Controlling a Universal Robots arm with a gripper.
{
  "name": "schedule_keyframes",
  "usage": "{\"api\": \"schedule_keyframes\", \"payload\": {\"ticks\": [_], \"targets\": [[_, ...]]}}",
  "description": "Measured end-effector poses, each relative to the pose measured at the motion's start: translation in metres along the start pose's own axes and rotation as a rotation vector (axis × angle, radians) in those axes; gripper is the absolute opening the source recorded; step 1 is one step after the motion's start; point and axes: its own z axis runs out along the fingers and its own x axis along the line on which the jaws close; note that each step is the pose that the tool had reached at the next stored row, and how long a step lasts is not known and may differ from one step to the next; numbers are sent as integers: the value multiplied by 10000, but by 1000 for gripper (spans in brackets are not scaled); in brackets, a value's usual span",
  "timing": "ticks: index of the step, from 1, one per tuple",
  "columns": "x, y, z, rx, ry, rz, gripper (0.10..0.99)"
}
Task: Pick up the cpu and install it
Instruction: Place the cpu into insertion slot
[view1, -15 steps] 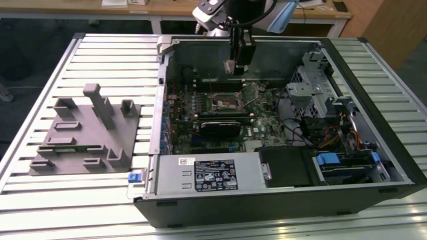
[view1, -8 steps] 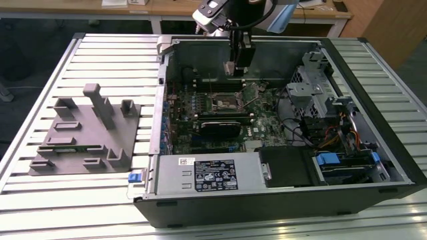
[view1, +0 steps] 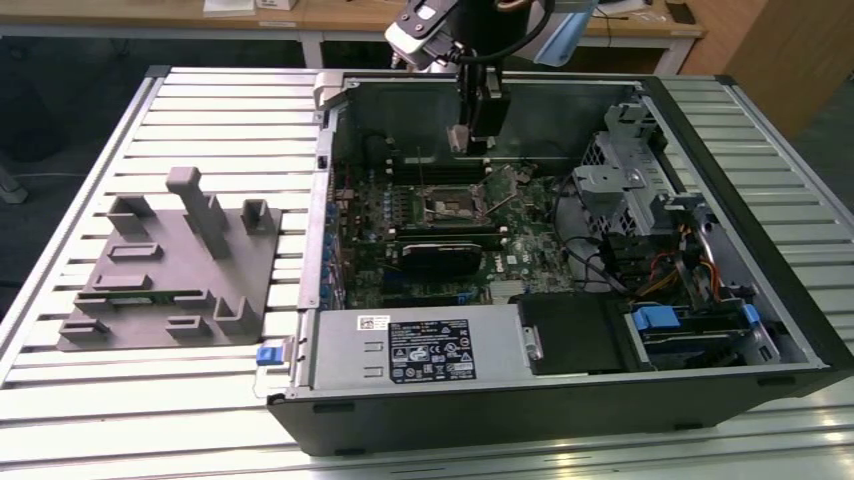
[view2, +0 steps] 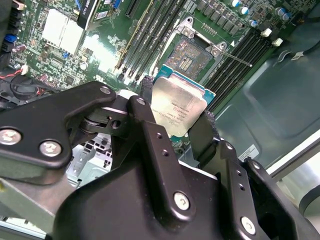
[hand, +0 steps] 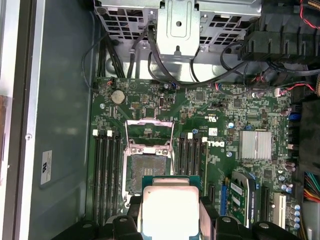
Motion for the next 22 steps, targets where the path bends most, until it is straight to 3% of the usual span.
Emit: {"api": "schedule_keyframes", "payload": {"ticks": [22], "targets": [[0,-1,38,0,0,1,541]]}}
